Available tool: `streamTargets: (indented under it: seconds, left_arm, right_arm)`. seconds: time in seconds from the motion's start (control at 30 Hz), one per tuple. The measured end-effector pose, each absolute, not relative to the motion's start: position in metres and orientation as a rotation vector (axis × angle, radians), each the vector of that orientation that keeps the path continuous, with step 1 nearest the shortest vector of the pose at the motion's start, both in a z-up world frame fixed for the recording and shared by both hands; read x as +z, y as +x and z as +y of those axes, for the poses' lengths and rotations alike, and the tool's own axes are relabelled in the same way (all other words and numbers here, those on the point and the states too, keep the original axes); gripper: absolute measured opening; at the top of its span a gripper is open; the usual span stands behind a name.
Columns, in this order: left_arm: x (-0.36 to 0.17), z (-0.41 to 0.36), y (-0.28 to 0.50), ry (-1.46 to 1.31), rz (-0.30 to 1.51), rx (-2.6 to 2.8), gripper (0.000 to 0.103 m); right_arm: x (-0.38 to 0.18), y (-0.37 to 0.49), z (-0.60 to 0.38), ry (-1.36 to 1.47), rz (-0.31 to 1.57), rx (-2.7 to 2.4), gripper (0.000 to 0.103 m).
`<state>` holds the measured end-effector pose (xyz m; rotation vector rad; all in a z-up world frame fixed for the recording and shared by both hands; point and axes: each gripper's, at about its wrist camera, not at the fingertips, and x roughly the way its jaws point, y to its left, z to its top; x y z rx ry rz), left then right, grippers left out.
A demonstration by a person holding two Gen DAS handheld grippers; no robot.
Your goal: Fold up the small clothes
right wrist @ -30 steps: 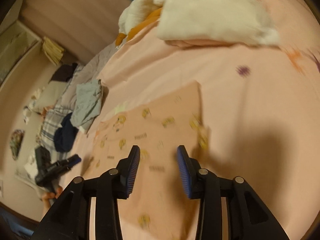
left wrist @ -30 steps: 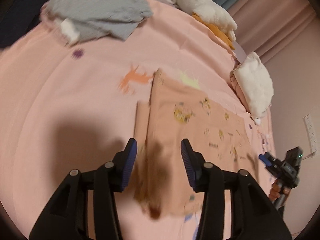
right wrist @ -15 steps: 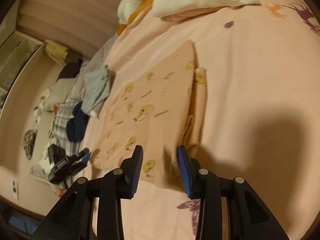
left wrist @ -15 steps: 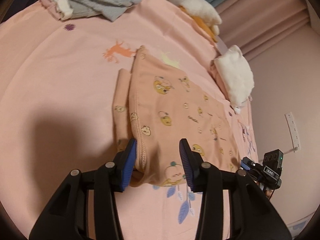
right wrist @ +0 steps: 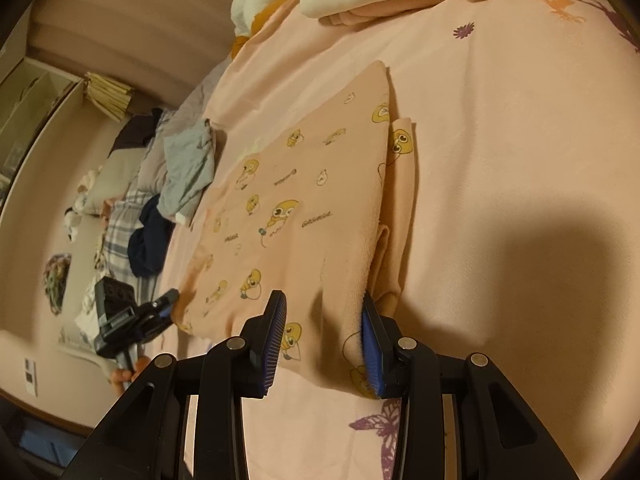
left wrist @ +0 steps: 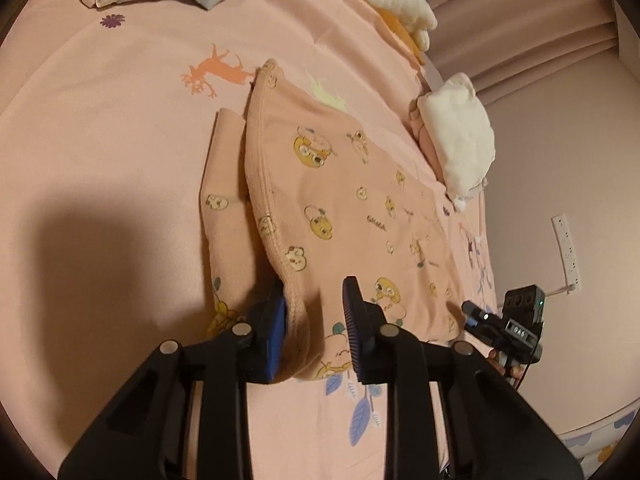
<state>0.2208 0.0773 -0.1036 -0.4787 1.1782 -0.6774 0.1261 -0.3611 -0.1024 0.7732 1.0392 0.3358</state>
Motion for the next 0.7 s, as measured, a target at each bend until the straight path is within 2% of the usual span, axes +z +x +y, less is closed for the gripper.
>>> streamTargets:
  seconds: [0.03, 0.07, 0.1, 0.17, 0.4, 0.7]
  left_arm:
    - [-0.105, 0.077, 0.222, -0.471, 1.185, -0.670, 0.017]
    - [-0.108, 0.077, 0.223, -0.469, 1.195, -0.657, 0.008]
    - [-0.110, 0.078, 0.223, -0.471, 1.202, -0.646, 0.006]
    - [-0.110, 0.082, 0.221, -0.485, 1.198, -0.657, 0.007]
    - [-0.089, 0.098, 0.196, -0.488, 1.138, -0.806, 0.005]
    - [-0.109, 0.129, 0.177, -0.467, 1.192, -0.711, 0.005]
  right_arm:
    - [-0.103, 0.127, -0.361, 0.771, 1.041, 0.332, 0.038]
    - [-0.104, 0.128, -0.361, 0.764, 1.044, 0.324, 0.033]
    - [-0.104, 0.128, -0.360, 0.750, 1.049, 0.312, 0.021]
    - [-0.104, 0.127, -0.360, 0.746, 1.048, 0.302, 0.009]
    - [-0.083, 0.101, -0.363, 0.771, 0.959, 0.396, 0.006]
    - [-0.094, 0.086, -0.351, 0.682, 1.059, 0.366, 0.006]
